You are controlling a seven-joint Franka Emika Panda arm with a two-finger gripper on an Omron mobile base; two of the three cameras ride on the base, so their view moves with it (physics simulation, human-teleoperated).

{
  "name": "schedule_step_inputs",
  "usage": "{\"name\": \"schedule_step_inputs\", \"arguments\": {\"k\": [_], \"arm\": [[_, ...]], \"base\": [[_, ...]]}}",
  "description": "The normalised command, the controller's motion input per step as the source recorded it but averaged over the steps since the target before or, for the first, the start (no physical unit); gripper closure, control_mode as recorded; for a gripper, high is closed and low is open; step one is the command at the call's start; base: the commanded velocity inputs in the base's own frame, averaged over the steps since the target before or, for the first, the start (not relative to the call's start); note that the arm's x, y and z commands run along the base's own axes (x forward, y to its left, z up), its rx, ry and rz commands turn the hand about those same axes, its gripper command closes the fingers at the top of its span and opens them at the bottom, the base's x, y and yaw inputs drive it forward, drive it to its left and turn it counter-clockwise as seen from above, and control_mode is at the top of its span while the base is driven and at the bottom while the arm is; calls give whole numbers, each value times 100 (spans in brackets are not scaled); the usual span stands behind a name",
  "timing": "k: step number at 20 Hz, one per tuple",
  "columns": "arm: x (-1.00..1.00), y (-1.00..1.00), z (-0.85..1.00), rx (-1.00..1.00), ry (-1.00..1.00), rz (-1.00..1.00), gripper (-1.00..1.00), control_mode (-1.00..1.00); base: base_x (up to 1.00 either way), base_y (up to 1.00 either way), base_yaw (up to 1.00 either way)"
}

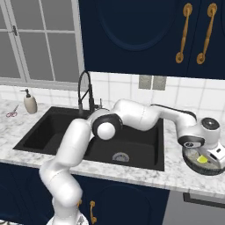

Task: Pick the lemon wedge from the sink and place it in the bowl. Then pick the bowl and place it in the microwave. Then close the microwave door and press the start button.

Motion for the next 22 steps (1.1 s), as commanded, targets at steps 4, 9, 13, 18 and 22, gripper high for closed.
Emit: {"name": "schedule_step_inputs", "arguments": {"k": [4, 9, 13, 18, 22], "arm": [[25, -8, -19, 0, 0, -7, 100, -100], [21, 6, -28, 0, 4, -6, -100, -100], [2, 35, -28, -1, 3, -1, -100, -100], [0, 9, -4, 0, -1, 0, -100, -100], [-5, 14, 50, 0, -2, 0, -100, -100]], "base": [[0, 0, 0], [0, 0, 0], [0, 0, 0], [0, 0, 0], [0, 0, 0]]}}
